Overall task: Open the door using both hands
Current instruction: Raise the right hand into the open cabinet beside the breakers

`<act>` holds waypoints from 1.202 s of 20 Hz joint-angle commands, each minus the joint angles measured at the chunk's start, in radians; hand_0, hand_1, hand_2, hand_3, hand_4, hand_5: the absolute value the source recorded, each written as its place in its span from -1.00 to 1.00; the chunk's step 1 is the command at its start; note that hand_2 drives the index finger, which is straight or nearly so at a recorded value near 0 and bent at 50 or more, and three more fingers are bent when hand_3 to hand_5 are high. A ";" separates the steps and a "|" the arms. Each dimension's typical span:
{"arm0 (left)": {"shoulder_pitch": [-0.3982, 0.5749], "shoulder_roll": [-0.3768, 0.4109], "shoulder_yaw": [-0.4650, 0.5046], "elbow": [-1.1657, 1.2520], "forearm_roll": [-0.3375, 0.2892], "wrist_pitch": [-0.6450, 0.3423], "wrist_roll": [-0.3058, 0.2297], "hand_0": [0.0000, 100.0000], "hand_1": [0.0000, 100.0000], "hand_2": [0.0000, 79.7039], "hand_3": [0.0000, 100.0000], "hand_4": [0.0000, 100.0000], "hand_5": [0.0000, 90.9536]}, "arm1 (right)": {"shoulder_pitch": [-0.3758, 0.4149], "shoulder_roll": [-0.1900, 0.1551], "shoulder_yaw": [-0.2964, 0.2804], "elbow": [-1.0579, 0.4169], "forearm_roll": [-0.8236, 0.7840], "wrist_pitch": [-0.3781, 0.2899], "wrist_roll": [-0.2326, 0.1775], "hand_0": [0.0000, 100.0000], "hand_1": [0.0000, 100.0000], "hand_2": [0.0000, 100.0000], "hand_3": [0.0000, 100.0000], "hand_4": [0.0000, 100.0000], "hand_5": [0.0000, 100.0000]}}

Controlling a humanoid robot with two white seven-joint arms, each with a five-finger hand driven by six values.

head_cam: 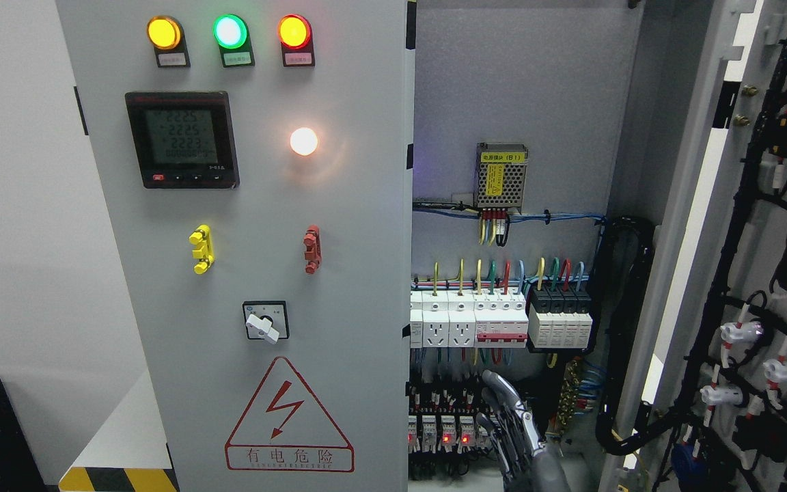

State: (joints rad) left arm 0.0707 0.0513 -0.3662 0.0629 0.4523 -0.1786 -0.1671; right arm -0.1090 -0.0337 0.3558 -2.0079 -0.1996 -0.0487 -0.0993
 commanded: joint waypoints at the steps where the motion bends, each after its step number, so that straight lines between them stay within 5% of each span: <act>1: 0.000 -0.002 0.001 0.000 0.000 -0.001 0.003 -1.00 -1.00 -1.00 -1.00 -1.00 -1.00 | -0.136 0.041 -0.011 0.084 -0.007 0.036 0.001 -1.00 -1.00 -1.00 -1.00 -1.00 -1.00; 7: 0.001 -0.002 0.000 0.000 0.000 -0.007 0.001 -1.00 -1.00 -1.00 -1.00 -1.00 -1.00 | -0.270 0.046 -0.086 0.225 -0.007 0.044 0.001 -1.00 -1.00 -1.00 -1.00 -1.00 -1.00; 24: 0.001 -0.005 -0.002 -0.005 0.000 -0.007 -0.006 -1.00 -1.00 -1.00 -1.00 -1.00 -1.00 | -0.434 0.031 -0.078 0.419 -0.011 0.092 0.012 -1.00 -1.00 -1.00 -1.00 -1.00 -1.00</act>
State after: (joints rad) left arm 0.0720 0.0472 -0.3671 0.0606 0.4524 -0.1852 -0.1707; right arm -0.4993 -0.0041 0.2850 -1.7136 -0.2084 0.0424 -0.0898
